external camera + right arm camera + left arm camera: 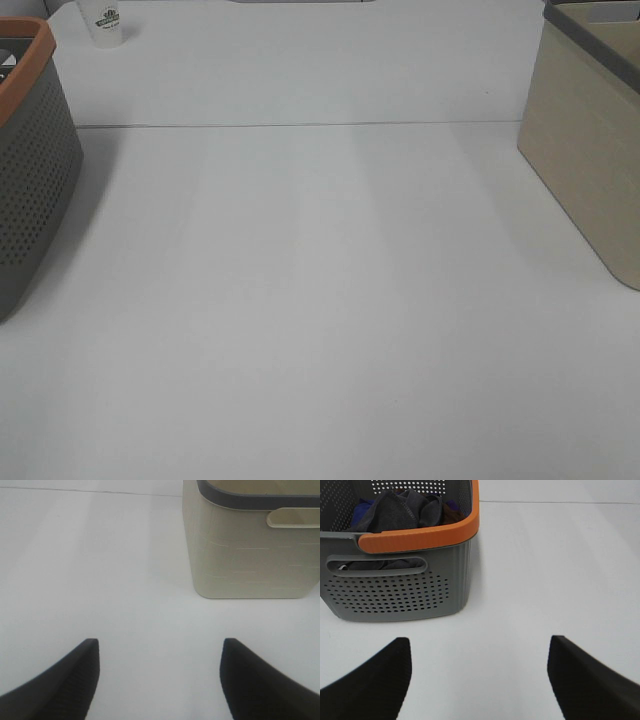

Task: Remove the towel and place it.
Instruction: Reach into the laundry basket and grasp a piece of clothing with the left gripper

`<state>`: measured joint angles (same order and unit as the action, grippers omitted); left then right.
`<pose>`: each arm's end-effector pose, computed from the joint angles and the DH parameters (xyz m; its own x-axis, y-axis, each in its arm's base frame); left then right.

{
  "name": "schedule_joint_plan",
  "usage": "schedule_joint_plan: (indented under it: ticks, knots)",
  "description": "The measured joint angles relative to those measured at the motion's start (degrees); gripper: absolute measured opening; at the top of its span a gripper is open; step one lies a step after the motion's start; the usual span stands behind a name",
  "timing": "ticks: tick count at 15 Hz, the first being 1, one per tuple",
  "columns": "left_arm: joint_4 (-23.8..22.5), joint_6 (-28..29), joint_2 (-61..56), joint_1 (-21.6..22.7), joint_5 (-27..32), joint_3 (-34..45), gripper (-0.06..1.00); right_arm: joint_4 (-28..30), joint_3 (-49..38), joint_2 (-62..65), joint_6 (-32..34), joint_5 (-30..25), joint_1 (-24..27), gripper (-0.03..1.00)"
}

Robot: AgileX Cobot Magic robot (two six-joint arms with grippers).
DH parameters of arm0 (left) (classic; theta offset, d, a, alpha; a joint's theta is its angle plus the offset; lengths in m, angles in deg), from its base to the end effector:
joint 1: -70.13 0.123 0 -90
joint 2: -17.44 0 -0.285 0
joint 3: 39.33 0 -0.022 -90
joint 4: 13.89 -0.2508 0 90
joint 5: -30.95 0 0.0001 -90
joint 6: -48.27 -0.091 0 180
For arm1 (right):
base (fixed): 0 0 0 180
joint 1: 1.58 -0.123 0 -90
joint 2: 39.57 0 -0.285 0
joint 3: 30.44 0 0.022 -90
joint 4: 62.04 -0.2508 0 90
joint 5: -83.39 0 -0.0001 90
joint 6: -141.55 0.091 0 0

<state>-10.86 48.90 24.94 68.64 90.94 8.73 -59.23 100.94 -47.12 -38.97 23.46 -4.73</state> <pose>-0.0063 -0.0040 0.2809 -0.4328 -0.0262 -0.9011 0.0511 0.9973 -0.0535 -0.0046 -0.0041 0.2783 -0.4380 -0.0578 -0.8971 -0.0316 0.9983 -0.0489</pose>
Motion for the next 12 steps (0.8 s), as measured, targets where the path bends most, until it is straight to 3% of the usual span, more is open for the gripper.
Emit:
schedule_joint_plan:
  ticks: [12]
  knots:
    - [0.0,0.0,0.0,0.0,0.0,0.0,0.71,0.0,0.0,0.0,0.0,0.0,0.0,0.68]
